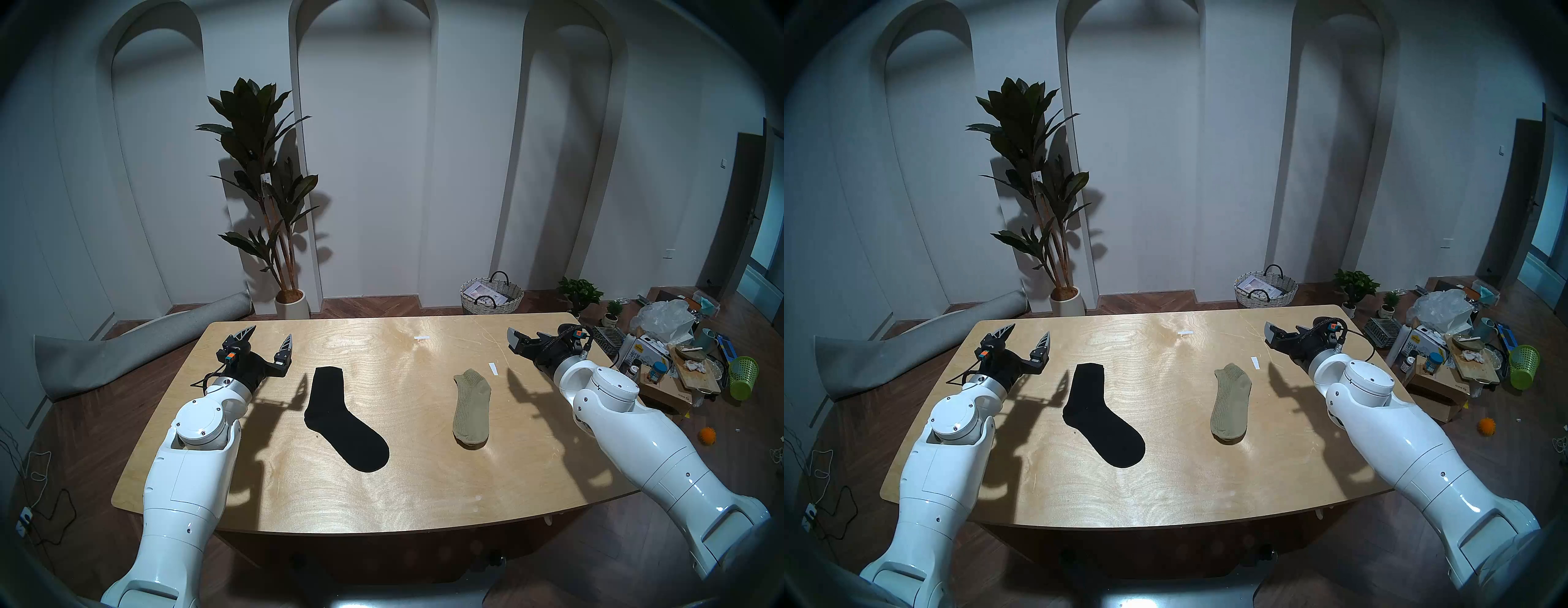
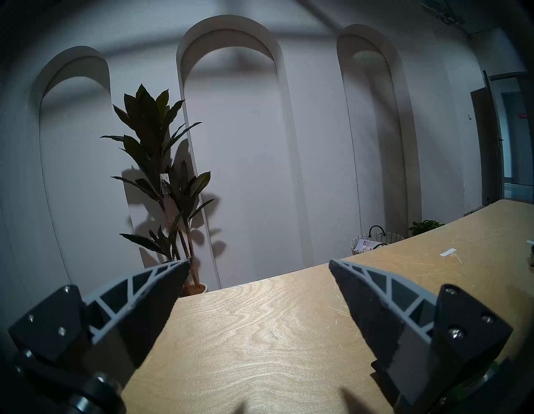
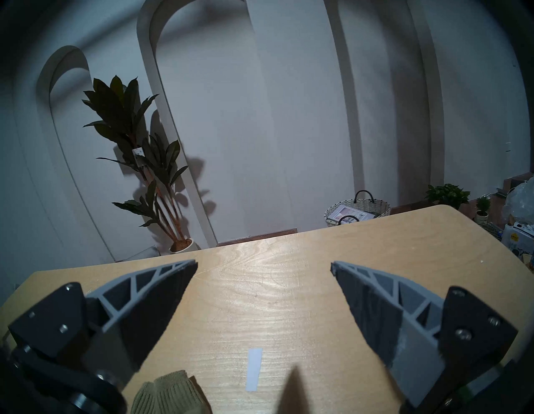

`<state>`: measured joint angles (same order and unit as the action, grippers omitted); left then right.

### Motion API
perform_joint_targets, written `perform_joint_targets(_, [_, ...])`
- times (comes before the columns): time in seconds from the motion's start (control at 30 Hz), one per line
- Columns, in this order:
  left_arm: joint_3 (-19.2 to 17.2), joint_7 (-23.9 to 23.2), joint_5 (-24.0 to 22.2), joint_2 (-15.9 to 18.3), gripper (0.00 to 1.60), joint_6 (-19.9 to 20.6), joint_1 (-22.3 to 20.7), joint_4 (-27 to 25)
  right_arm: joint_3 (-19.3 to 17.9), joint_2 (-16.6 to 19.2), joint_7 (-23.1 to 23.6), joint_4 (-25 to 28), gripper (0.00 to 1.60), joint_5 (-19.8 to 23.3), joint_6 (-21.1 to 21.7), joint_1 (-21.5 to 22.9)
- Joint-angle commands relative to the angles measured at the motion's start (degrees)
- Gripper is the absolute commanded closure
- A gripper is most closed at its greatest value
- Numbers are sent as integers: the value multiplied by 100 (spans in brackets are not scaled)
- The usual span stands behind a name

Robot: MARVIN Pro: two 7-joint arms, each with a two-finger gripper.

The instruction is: Fold socks in half once and place them neatly on the table

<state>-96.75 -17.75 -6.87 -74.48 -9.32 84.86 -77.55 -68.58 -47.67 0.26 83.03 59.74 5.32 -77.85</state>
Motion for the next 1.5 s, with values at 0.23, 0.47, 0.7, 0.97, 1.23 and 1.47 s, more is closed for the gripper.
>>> perform_joint_targets(0.23, [37, -531, -199, 268, 0, 282, -507, -123, -487, 807, 1214, -73, 0, 815, 1142, 430])
perform_joint_targets(0.47, [140, -802, -275, 347, 0, 540, -642, -154, -570, 1221, 1849, -347, 0, 975, 1705, 354])
perform_joint_targets(0.7, [256, -1030, -357, 409, 0, 792, -714, -165, -537, 1512, 2488, -712, 0, 1058, 2272, 414])
perform_joint_targets(0.97, [344, -1372, -505, 538, 0, 1155, -817, -231, -469, 1968, 2976, -699, 0, 460, 2138, 631])
perform_joint_targets(1.23, [421, -1650, -626, 624, 0, 1624, -922, -179, -242, 2210, 3606, -713, 0, -288, 1728, 726])
perform_joint_targets(1.47, [533, -1778, -694, 615, 0, 2078, -1172, 61, -88, 1904, 4321, -882, 0, 88, 2072, 991])
